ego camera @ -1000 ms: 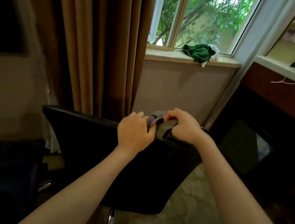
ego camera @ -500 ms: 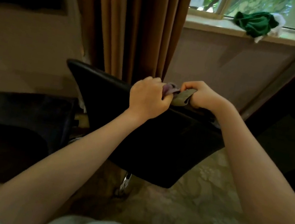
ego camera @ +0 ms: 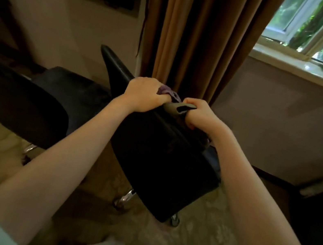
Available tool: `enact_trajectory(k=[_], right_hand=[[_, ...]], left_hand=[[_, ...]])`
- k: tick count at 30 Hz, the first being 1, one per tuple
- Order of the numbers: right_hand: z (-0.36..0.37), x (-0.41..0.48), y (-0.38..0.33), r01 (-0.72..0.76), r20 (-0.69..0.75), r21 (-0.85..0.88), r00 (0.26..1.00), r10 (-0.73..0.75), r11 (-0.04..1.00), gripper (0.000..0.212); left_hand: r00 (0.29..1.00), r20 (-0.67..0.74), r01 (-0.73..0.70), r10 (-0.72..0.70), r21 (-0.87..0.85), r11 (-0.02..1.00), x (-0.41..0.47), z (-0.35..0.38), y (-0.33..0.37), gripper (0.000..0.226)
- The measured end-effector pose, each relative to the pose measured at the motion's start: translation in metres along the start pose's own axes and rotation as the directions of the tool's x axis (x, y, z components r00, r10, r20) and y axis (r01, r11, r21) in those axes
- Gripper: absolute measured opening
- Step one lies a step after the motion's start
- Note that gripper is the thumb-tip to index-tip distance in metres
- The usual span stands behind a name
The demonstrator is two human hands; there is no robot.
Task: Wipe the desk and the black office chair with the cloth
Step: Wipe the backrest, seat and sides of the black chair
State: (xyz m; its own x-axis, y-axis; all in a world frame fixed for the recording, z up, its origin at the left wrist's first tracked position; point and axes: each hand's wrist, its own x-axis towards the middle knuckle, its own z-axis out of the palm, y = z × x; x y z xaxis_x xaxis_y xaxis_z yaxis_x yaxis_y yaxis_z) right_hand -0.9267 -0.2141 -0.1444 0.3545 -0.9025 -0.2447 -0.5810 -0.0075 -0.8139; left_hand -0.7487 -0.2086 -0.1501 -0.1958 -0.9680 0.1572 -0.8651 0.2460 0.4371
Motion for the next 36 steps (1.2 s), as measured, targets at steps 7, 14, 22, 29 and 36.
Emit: enact_trajectory(k=[7,14,22,29,36], right_hand=[[-0.014,0.021,0.003,-0.004,0.175,-0.026,0.985,0.008,1.000,0.055],[-0.022,0.029,0.018,0.016,0.282,0.109,0.958,-0.046,0.994,0.057],[-0.018,0.035,0.027,0.087,0.294,0.106,0.949,-0.115,0.991,0.049],[-0.033,0.042,0.041,0.182,0.481,0.238,0.831,-0.279,0.954,0.042],[-0.024,0.057,0.060,0.448,0.389,0.346,0.731,-0.560,0.824,0.041]], left_hand=[[0.984,0.095,0.154,-0.153,-0.007,0.988,0.014,0.000,-0.001,0.037],[0.966,0.090,0.240,-0.244,0.050,0.969,0.012,-0.001,0.009,0.041],[0.893,-0.060,0.450,-0.446,0.128,0.884,0.010,0.006,0.039,0.043],[0.782,-0.243,0.622,-0.574,0.243,0.744,0.008,0.030,0.054,0.045],[0.574,-0.473,0.731,-0.668,-0.071,0.679,0.009,0.036,0.057,0.050]])
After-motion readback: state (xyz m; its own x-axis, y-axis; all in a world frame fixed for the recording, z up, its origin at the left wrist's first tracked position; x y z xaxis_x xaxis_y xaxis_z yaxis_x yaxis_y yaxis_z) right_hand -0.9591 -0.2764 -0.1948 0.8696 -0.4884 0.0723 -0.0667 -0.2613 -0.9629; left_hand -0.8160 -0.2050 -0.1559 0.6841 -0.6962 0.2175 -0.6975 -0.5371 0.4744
